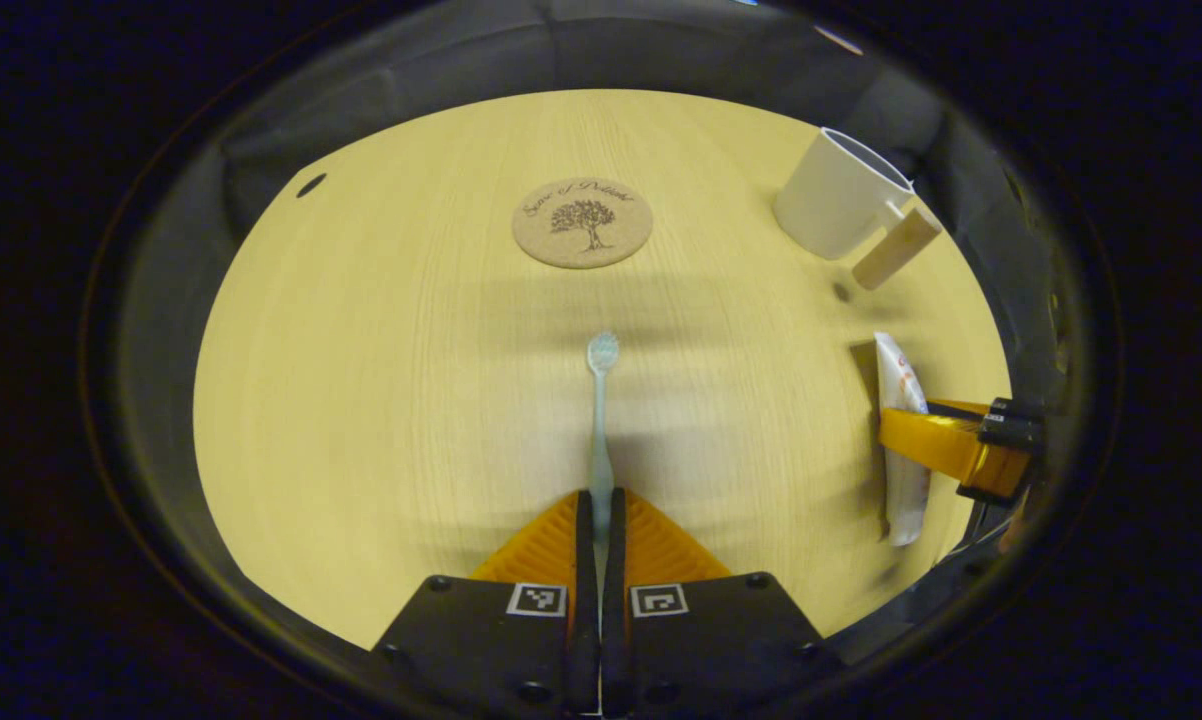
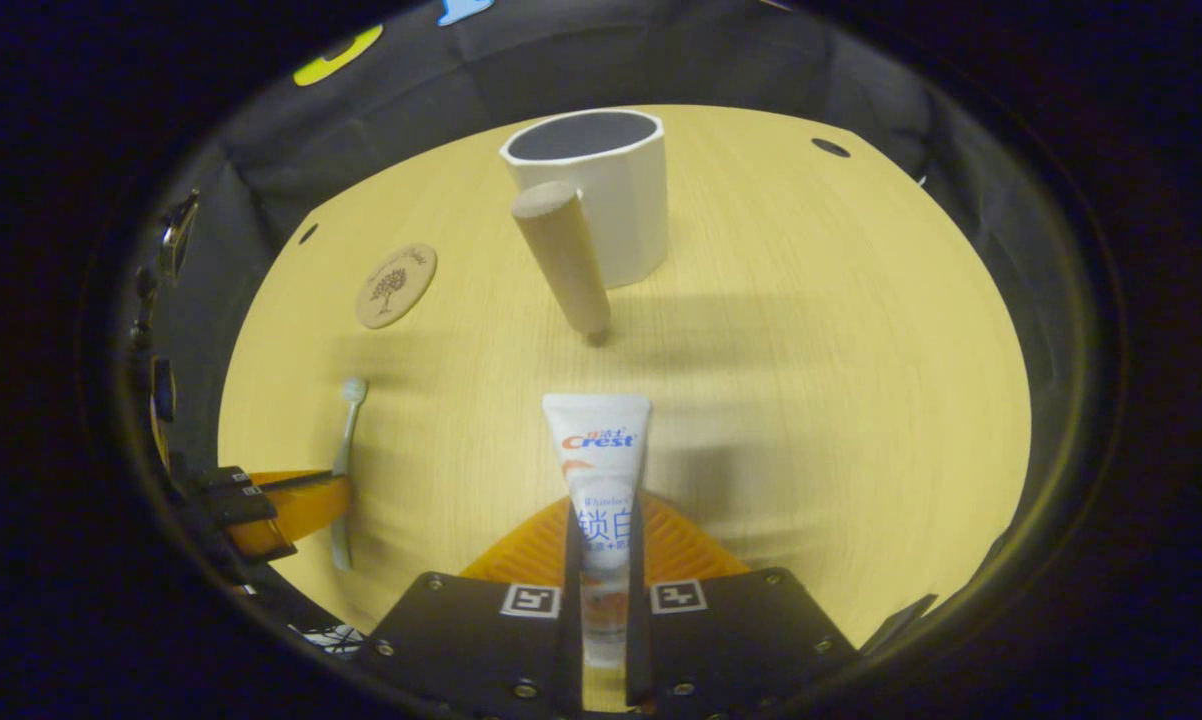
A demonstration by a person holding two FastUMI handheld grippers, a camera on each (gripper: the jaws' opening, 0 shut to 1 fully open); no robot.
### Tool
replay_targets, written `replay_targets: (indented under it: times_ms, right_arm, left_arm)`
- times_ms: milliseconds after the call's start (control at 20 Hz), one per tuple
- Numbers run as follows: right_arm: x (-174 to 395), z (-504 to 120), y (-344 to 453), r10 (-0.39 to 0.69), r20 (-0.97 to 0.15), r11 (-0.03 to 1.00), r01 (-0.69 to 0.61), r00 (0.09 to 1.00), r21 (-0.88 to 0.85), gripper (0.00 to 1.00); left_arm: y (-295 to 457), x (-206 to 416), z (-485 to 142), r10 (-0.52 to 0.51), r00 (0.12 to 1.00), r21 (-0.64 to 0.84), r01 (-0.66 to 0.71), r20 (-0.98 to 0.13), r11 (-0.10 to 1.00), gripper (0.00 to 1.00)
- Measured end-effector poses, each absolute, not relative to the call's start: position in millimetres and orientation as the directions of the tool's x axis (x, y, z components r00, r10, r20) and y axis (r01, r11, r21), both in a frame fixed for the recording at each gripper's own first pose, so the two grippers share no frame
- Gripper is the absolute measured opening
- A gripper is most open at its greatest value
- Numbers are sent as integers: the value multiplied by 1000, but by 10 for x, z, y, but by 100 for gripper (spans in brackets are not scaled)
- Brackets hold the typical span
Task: Put the toothbrush and toothpaste on the desktop into the cup, then pick up the cup and place it on the coaster on the desktop.
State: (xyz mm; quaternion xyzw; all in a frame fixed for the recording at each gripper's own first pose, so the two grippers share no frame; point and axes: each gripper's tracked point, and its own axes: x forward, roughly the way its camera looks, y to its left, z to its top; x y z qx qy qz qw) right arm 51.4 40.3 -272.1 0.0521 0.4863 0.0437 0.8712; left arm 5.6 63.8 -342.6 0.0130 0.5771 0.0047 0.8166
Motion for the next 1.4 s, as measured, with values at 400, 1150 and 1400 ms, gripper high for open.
replay_targets:
  times_ms: [400, 1150, 1400]
  right_arm:
    - [483, -2447, 480, 149, -724, 985, -36, 673, 170, 17]
    - [709, -1071, 730, 160, -380, 974, -83, 911, 212, 17]
    - [1101, -653, 711, 168, -259, 968, -110, 951, 225, 17]
  left_arm:
    - [655, 104, -3240, -81, 486, -88, 8, -870, 996, 10]
    - [453, 597, -2322, -198, 755, -114, 162, -625, 980, 9]
    - [278, 851, -2018, -215, 814, -99, 193, -540, 976, 9]
